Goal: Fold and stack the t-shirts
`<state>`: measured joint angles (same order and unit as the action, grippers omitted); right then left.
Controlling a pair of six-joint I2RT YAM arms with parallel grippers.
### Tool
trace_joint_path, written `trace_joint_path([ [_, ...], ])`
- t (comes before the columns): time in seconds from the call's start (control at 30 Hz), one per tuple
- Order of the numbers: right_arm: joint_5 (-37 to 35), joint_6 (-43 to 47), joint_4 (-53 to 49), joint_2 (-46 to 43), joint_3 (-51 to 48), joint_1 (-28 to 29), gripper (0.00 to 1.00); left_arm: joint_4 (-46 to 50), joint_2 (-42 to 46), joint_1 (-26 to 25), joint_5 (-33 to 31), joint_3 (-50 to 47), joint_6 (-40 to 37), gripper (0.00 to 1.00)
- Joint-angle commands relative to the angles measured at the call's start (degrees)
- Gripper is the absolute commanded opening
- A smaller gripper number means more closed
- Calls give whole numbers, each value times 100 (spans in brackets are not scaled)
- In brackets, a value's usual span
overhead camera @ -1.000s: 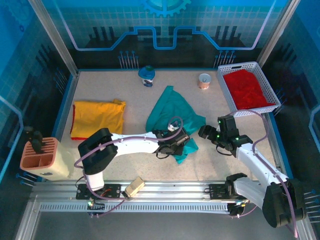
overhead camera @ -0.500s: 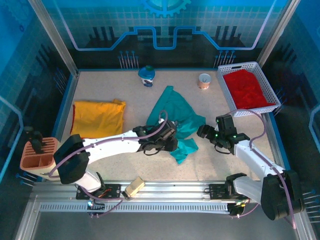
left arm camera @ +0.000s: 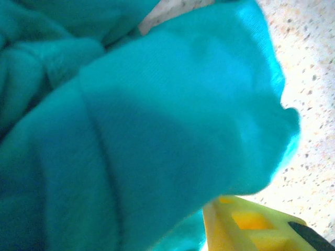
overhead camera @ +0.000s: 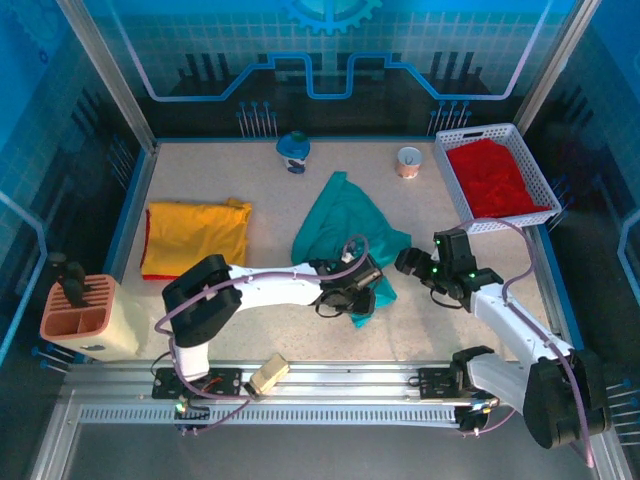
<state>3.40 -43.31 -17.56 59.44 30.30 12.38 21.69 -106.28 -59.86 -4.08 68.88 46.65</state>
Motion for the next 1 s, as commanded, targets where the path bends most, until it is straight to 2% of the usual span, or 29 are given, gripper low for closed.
trace_joint_path([
  [0.0,-33,18,-151,-90,-94,-100,85,176,-144,-9,-180,289,94,36],
  [0.17,12,42,-173,-115,-86,-129,85,290,-363,-9,-253,491,47,32],
  [0.37,12,70,-203,-109,-60,-173,85,410,-456,-12,-256,539,-19,18],
  [0.5,20,96,-188,4,18,-196,86,592,-264,-4,-412,529,-122,0],
  [0.67,60,113,-133,211,146,-202,85,889,239,-4,-509,530,-380,0],
  [0.77,64,135,-92,293,222,-209,85,1447,781,-9,-562,499,-521,0],
  [0.9,60,239,-81,477,359,-206,86,2316,1863,40,-967,-12,-571,0],
  [0.97,120,279,-51,636,435,-201,86,2676,2453,170,-963,-359,-528,0],
])
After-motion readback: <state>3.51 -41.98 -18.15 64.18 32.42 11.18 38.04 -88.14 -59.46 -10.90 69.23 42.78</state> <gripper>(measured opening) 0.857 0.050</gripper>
